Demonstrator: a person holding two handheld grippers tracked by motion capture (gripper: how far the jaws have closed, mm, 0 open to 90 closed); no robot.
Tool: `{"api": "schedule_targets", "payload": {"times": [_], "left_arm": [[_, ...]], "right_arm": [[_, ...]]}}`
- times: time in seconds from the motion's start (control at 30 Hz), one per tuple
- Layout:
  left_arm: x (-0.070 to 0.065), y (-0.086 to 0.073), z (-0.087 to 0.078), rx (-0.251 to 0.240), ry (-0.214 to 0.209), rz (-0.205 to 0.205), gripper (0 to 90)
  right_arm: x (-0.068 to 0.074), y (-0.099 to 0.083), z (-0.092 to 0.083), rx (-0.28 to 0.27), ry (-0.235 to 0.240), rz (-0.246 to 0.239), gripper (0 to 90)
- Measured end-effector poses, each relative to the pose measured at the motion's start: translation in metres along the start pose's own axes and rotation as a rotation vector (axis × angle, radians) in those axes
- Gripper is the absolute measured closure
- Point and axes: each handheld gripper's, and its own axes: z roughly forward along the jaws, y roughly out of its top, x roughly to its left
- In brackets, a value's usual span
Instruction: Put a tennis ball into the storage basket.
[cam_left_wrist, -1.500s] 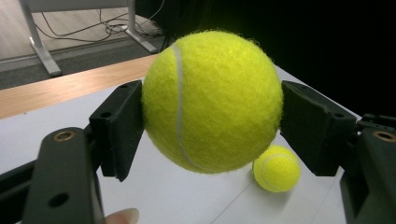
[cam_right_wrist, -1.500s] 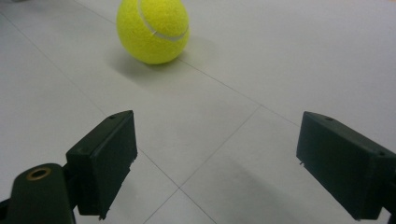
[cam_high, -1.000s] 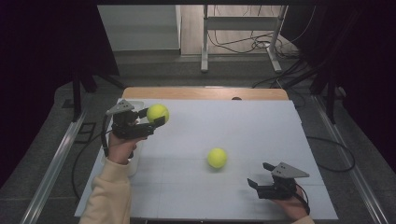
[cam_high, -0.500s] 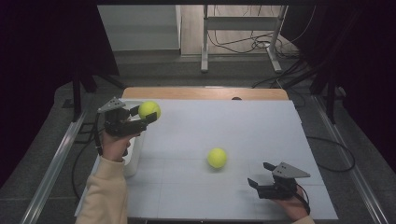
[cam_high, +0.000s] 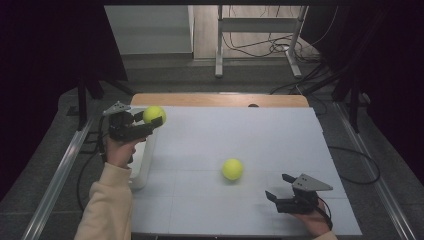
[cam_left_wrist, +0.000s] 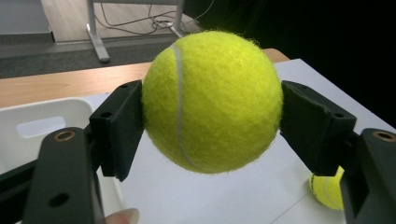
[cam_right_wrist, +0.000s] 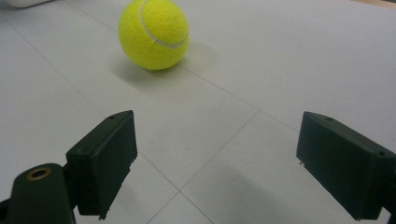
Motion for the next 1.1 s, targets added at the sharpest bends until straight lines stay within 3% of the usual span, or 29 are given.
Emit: {"api": "schedule_targets", "payload": {"times": [0.6, 1.1], "left_arm": [[0.021, 0.003, -0.003, 0.014, 0.07, -0.011, 26.1], [0.036, 0.006, 0.002, 0.057, 0.125, -0.022, 26.1]], "right_arm": [[0.0, 0.0, 0.001, 0.004, -0.002, 0.002, 13.0], [0.0, -0.001, 0.001, 0.006, -0.003, 0.003, 13.0]]}}
